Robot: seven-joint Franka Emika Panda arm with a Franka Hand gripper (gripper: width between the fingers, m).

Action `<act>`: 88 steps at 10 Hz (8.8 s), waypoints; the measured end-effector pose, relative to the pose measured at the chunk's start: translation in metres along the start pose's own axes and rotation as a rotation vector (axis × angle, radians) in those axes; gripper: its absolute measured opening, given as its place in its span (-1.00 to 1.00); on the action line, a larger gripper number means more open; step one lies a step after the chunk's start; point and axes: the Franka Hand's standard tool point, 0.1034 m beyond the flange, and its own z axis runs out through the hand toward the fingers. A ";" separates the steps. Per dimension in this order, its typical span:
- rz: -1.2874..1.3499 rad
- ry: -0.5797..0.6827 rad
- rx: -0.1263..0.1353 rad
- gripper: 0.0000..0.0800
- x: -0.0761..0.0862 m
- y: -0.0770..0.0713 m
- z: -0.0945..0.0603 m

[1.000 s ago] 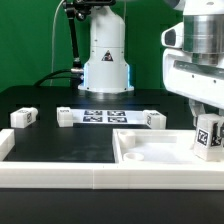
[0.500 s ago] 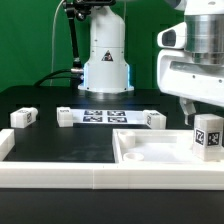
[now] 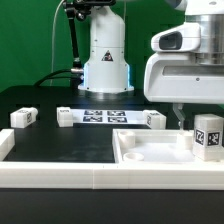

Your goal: Assemble one leg

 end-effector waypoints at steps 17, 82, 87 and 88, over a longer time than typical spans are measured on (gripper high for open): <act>0.456 0.028 -0.020 -0.27 0.006 0.007 0.000; -0.332 0.010 -0.026 -0.27 0.011 0.013 0.004; 0.217 -0.010 -0.026 -0.27 0.011 0.021 0.003; 0.310 -0.005 -0.034 -0.27 0.011 0.024 0.003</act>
Offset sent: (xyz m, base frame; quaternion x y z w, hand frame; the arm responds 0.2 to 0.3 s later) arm -0.0022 0.0020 0.0005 -0.0187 0.0209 -0.1900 0.9814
